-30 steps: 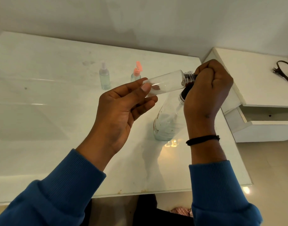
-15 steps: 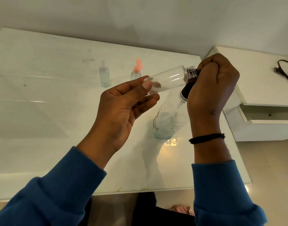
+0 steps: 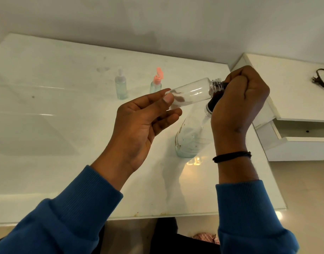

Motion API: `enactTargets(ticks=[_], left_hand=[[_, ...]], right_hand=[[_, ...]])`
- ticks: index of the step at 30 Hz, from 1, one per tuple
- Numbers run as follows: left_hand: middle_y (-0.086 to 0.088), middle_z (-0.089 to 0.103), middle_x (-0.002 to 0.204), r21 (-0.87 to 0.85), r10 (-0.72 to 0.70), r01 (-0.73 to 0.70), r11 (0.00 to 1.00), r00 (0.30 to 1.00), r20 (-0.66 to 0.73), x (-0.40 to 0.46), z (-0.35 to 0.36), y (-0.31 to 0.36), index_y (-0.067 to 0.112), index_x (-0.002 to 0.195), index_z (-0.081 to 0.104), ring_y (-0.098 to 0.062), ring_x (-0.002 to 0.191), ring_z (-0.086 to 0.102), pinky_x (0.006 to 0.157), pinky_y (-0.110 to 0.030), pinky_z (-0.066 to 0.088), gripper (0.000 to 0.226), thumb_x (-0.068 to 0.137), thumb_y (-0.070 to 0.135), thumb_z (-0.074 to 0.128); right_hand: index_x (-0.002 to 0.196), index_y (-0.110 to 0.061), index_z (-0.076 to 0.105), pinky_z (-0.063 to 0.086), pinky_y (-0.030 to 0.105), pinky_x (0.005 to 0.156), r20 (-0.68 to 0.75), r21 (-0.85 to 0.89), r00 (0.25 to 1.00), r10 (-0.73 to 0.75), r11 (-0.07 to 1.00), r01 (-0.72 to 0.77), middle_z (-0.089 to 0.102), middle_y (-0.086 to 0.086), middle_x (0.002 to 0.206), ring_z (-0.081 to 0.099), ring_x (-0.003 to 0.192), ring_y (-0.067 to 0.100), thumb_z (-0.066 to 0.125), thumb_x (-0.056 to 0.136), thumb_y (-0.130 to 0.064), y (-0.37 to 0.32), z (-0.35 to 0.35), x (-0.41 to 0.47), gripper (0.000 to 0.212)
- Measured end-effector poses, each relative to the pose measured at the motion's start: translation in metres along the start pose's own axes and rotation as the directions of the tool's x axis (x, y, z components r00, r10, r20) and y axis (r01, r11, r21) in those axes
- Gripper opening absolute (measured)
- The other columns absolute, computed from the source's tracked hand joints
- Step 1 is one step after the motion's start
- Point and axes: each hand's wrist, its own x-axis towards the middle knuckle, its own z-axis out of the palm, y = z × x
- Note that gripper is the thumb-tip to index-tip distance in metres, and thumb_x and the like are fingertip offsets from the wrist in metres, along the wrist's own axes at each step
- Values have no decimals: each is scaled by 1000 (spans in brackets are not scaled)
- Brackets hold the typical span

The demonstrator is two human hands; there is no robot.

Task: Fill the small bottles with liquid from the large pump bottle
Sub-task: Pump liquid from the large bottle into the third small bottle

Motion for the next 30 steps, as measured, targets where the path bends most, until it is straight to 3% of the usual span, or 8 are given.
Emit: enactTargets(ticks=[4,22,26,30], left_hand=[[-12,78,106,3,0,0,1000,1000,11,0,2,0,5,113,73,-25,86,76,75,-25,60,37,78,19,70],[-14,77,107,-7,-10,10,1000,1000,7,1,1,0,4,113,73,-26,86,75,75,-25,60,39,77,19,71],[-14,77,107,-3,-6,6,1000,1000,7,0,2,-1,4,114,72,-25,86,75,76,-26,61,41,76,19,71],[-14,77,108,-11,-7,7,1000,1000,-1,1,0,1,4,115,72,-26,86,76,74,-25,60,41,76,18,72]], right_hand=[[60,-18,44,37,14,48,-1,-6,1000,-25,1000,25,38,-13,52,37,49,6,33,81,6,-4,-2,3,34],[59,-15,45,38,18,47,14,59,999,51,997,-51,39,-16,46,39,44,4,33,83,10,-6,-2,1,36],[65,-3,51,35,17,46,14,96,998,65,993,-66,37,-13,48,36,45,4,33,81,13,-9,0,0,29],[66,-2,52,35,14,46,20,85,996,88,992,-89,38,-5,53,36,45,3,33,82,14,-11,0,-4,30]])
